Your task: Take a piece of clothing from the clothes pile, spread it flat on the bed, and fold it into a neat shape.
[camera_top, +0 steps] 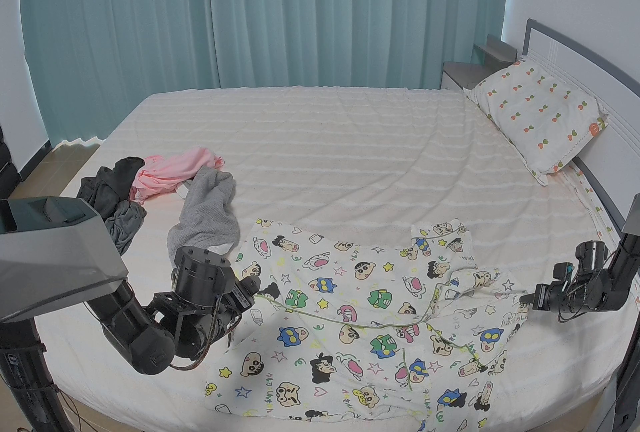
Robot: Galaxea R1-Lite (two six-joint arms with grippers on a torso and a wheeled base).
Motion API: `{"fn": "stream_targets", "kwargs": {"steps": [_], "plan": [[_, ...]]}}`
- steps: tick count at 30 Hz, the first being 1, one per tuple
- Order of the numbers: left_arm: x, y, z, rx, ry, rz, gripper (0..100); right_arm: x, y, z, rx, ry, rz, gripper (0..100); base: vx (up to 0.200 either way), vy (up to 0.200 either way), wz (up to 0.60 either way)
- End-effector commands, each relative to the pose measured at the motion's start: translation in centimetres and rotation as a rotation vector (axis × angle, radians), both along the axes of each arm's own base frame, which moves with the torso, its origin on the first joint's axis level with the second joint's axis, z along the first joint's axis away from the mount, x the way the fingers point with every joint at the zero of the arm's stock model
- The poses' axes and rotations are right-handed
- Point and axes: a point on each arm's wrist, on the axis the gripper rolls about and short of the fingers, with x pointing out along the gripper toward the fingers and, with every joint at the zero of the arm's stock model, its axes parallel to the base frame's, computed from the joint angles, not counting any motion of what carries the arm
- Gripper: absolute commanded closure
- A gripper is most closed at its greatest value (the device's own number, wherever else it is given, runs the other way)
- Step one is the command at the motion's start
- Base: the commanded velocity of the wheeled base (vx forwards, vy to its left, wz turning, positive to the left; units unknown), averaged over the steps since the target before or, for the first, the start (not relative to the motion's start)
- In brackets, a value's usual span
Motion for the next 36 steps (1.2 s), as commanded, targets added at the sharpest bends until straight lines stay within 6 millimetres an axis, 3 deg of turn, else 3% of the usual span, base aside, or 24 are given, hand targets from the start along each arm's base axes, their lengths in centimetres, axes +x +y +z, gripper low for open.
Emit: {"fn": "stream_targets", "kwargs": {"steps": [1,16,17,21,26,29,36], "plan": [[-0.2,0.1,-0.4,0.004,0.016,-0.001,0,0.0,-0.7,-0.1,-0.002,-0.002,-0.022,100,0.0,0.0,0.0],[-0.7,0.3,-3.1,0.044,0.107,-0.003,0,0.2,-1.9,-0.6,-0.022,0.005,-0.068,100,0.0,0.0,0.0],[-0.7,0.3,-3.1,0.043,0.107,-0.002,0,0.1,-2.0,-0.7,-0.02,0.011,-0.07,0,0.0,0.0,0.0],[-1.0,0.1,-3.2,0.046,0.113,-0.01,0,-0.2,-2.0,-0.6,-0.015,0.026,-0.071,0,0.0,0.0,0.0],[-3.6,0.3,-4.1,0.068,0.201,-0.08,0,-1.5,-2.2,0.6,0.015,0.002,-0.072,0,0.0,0.0,0.0],[-5.8,0.7,-4.6,0.055,0.291,-0.167,0,-3.1,-1.6,1.1,0.064,0.006,-0.035,0,0.0,0.0,0.0],[-8.3,1.4,-5.2,0.105,0.374,-0.264,0,-6.0,0.7,1.8,0.102,0.023,0.058,0,0.0,0.0,0.0]]}}
